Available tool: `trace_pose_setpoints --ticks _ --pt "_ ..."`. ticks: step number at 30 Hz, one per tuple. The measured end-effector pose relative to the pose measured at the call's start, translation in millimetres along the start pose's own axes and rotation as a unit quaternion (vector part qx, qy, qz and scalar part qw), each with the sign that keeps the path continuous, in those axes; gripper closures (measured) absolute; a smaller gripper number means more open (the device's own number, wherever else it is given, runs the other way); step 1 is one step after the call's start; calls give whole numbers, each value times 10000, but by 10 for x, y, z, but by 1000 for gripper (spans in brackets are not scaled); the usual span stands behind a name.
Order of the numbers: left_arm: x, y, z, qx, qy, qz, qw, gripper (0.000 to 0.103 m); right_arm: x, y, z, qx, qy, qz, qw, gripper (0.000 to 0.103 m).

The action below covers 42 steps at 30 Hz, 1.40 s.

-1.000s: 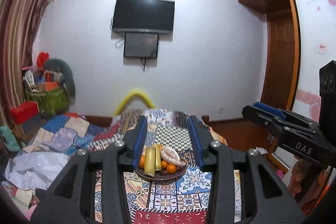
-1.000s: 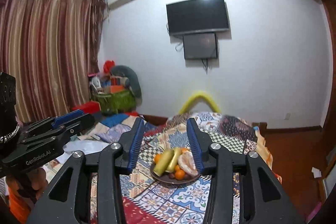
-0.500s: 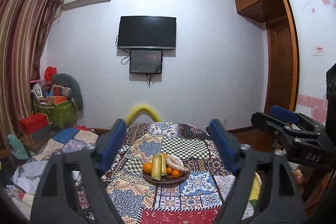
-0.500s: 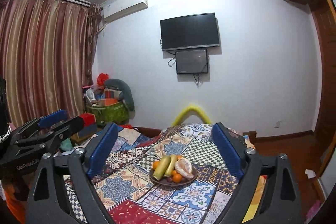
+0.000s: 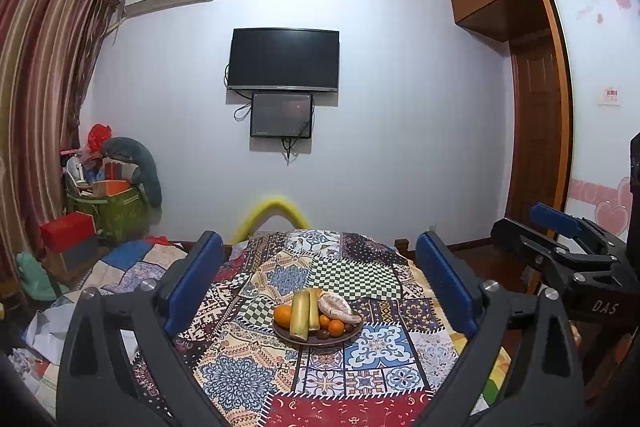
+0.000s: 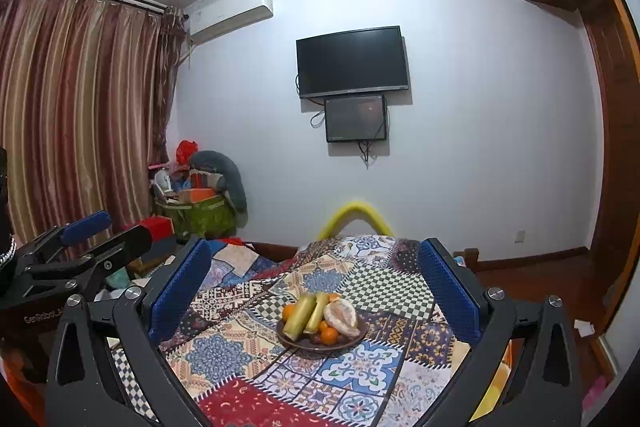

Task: Organize fruits

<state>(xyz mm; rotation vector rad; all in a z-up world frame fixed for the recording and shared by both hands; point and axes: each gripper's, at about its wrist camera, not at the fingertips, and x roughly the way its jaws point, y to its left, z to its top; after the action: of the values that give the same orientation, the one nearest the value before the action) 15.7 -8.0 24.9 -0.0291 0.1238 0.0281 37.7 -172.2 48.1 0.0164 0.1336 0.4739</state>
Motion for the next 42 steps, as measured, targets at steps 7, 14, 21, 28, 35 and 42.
trace_pose_setpoints --ticks 7,14,21,28,35,42 --pt "47 -20 -35 33 67 11 10000 3 -3 -32 -32 34 70 14 10000 0" --pt "60 -16 -49 57 93 -2 9999 2 9 -48 -6 55 111 13 9999 0" --pt "99 -24 -52 70 135 -20 9999 1 18 -58 -5 52 149 4 9999 0" --pt "116 -30 -61 63 156 -38 9999 1 16 -65 3 57 167 1 9998 0" --pt "140 -13 -61 49 186 -87 9998 1 16 -64 -1 52 159 0 9999 0" --pt "160 21 -66 0 236 -164 9996 1 9 -81 -6 77 154 -14 9998 0"
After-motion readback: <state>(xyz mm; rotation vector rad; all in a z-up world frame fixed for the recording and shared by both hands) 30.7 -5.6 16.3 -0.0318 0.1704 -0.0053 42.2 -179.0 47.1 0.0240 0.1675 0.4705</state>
